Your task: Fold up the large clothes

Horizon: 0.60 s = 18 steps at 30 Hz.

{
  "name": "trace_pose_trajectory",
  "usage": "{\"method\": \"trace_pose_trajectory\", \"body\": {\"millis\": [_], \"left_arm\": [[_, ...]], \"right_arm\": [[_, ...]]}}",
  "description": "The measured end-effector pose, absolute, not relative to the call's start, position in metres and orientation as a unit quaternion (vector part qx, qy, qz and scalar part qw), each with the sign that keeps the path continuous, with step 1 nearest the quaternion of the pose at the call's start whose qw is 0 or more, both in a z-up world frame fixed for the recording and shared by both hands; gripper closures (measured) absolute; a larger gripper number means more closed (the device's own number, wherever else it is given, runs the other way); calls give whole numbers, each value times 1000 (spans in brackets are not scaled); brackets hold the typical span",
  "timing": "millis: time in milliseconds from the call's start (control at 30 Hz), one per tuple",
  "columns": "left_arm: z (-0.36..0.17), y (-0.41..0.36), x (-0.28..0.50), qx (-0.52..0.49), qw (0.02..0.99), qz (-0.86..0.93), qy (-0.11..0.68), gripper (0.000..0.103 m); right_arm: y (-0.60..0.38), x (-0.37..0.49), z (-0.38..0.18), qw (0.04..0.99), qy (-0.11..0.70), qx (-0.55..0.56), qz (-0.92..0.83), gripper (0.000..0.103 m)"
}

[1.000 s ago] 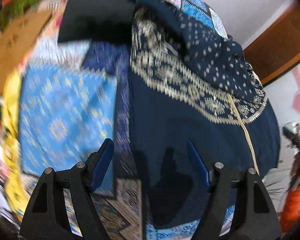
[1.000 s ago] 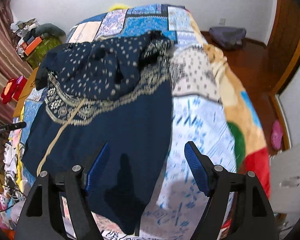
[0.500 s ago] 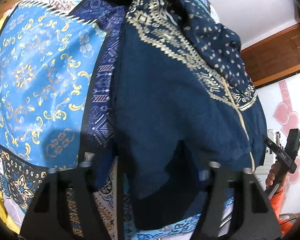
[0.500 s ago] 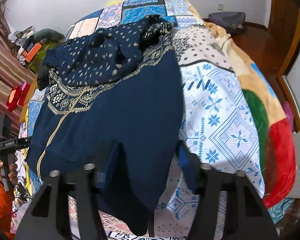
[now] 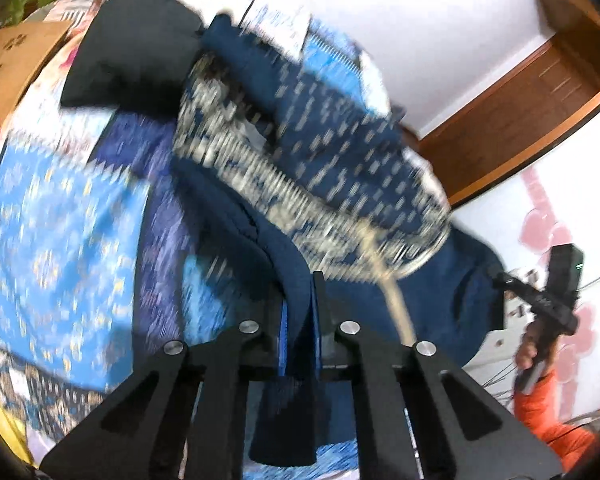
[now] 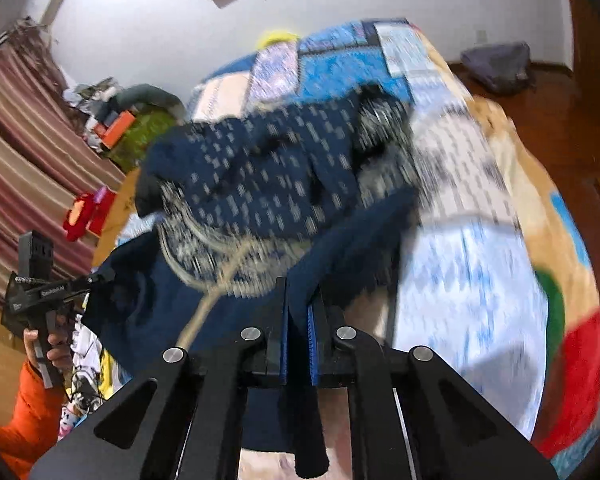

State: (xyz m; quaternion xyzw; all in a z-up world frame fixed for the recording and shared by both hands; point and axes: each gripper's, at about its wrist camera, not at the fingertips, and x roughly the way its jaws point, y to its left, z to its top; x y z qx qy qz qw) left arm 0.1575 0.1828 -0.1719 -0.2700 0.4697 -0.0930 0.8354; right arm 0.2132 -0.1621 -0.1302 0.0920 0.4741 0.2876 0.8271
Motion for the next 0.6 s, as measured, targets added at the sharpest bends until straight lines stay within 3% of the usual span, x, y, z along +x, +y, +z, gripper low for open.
{"method": "trace_pose_trajectory", "body": {"millis": [367, 600], "left_arm": [[-78, 222, 274, -259, 895, -55, 360, 97], [-113, 258, 368, -260, 888, 8, 380, 97]], "right_arm": [[-147, 336, -74, 875, 400, 110, 249, 97], [-149, 425, -117, 869, 437, 135, 188, 97]]}}
